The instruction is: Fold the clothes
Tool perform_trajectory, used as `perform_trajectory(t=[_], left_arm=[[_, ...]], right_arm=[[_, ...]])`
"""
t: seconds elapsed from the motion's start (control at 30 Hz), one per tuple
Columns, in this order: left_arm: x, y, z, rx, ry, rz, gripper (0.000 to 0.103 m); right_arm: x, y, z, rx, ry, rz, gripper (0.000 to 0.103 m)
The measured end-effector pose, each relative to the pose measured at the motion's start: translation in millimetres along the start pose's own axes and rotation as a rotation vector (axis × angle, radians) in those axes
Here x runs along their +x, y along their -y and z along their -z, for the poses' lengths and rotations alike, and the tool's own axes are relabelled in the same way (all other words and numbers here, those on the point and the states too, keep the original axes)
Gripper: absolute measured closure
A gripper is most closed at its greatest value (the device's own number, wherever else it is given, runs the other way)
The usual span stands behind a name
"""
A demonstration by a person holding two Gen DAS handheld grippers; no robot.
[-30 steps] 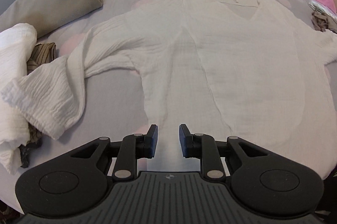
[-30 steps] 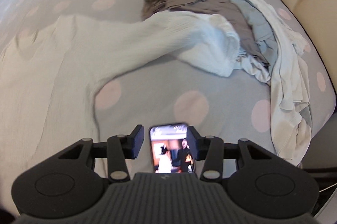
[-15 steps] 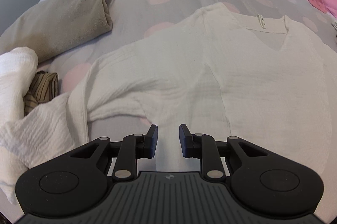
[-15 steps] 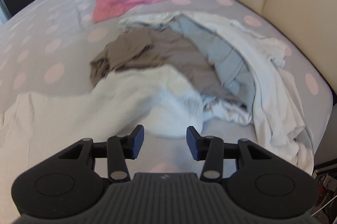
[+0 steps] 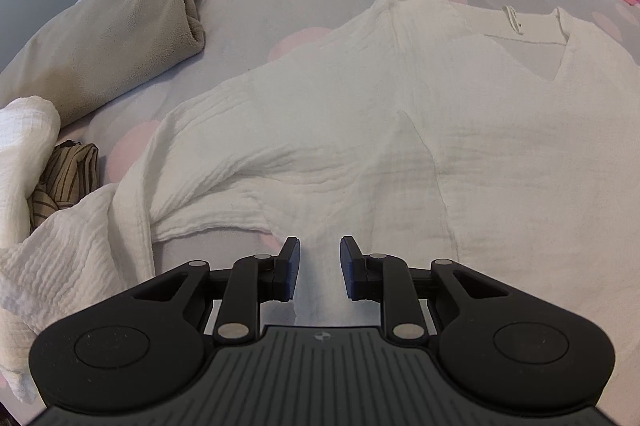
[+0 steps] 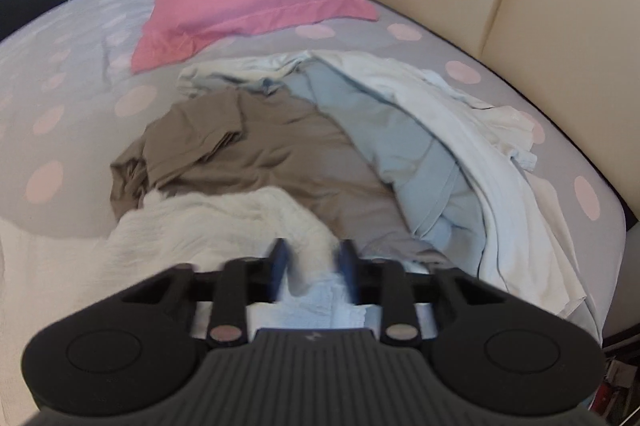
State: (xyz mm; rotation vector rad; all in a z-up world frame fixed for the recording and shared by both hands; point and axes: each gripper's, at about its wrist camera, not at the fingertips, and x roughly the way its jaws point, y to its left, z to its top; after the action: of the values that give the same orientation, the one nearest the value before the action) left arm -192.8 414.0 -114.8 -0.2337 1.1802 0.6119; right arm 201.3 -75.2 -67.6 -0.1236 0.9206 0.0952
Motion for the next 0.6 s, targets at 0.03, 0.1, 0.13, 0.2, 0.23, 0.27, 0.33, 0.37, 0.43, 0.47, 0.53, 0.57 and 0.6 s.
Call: perform_trajectory(t=[0.03,0.1,0.13,0.2,0.23,0.27,0.33,0.37,0.43,0.47,0.53,0.57,0.6], left_arm=[[0,0,0,-0.001,-0.001,0.0,0.083],[-1,1,-1,-0.003,0.003,0.003,0.083],[-3,1,-1,-0.004,0.009,0.005,0.083],[-7,2,-2,-0.005,0.024,0.006,0.083],[-9,3,-3,-0.004,0.031,0.006,0.083],[-12,4,-3,0.0,0.037,0.006,0.083],[-16,7,-2,0.009,0.047,0.005,0.083],[-17,9,-2,0.014,0.052,0.003,0.083],[-21,12,-2,0.021,0.06,0.004,0.083],[-23,13,-2,0.022,0.065,0.007,0.083],[-27,14,-2,0.02,0.074,0.016,0.083],[-28,15,-3,0.018,0.079,0.022,0.083],[-30,15,-3,0.017,0.083,0.027,0.083]], right_arm=[[-1,-3,0,-0.006,-0.007,-0.002,0.088],[-7,-7,0,0.005,-0.024,-0.029,0.09],[-10,-9,0,0.014,-0.033,-0.045,0.09],[-22,-18,0,0.017,-0.052,-0.091,0.09],[-29,-23,0,0.017,-0.062,-0.115,0.09],[-36,-29,0,0.018,-0.072,-0.145,0.09],[-53,-45,0,0.02,-0.097,-0.221,0.09],[-63,-53,1,0.02,-0.11,-0.259,0.09],[-81,-70,1,0.022,-0.137,-0.342,0.09],[-90,-80,2,0.022,-0.151,-0.388,0.09],[-106,-100,4,0.028,-0.181,-0.484,0.09],[-113,-111,5,0.03,-0.196,-0.532,0.09],[-119,-123,6,0.022,-0.207,-0.571,0.09]])
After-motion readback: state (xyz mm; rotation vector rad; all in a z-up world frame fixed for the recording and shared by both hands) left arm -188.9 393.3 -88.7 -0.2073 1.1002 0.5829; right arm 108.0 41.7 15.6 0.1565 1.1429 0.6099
